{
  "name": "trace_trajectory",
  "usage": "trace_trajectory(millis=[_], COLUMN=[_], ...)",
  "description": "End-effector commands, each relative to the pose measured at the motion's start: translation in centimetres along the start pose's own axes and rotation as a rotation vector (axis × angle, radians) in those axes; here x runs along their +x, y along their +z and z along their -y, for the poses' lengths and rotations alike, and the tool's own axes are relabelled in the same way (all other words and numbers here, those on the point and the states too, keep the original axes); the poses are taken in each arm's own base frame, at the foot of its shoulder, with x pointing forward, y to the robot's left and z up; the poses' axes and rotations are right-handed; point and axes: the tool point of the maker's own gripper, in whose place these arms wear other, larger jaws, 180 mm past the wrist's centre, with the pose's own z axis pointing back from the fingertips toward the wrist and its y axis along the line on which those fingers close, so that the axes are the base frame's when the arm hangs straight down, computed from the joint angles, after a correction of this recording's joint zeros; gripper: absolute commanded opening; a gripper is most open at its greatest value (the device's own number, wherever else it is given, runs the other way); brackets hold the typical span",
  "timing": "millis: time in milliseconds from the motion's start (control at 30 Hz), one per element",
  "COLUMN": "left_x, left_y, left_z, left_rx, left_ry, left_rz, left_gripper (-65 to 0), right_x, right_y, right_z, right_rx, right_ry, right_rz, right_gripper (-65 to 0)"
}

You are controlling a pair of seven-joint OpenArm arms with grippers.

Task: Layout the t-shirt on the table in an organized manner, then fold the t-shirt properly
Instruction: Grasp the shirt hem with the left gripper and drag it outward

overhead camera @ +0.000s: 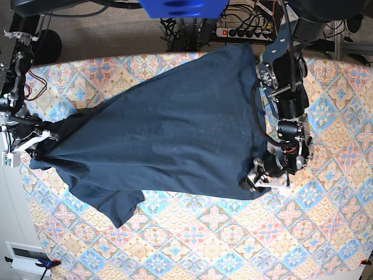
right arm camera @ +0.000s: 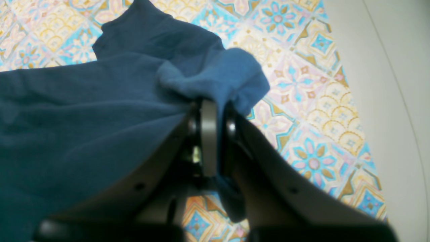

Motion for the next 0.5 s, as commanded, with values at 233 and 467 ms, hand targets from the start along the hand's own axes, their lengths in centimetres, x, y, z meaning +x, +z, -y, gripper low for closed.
trace_trajectory(millis=[233, 467], left_x=[8.5, 17.4], left_y=[2.0, 5.5], left_z=[6.2, 10.7], left_rx=[-0.077, -0.119], left_ry=[-0.075, -0.097], left_rz=[0.177, 0.355], left_gripper=[-64.7, -65.0], right_x=[2.1, 1.9], right_y=[0.5, 0.5], right_z=[0.6, 0.2], right_rx=[-0.017, -0.008], right_ry=[0.023, 0.025], right_rz=[0.064, 0.057], right_gripper=[-64.3, -64.3])
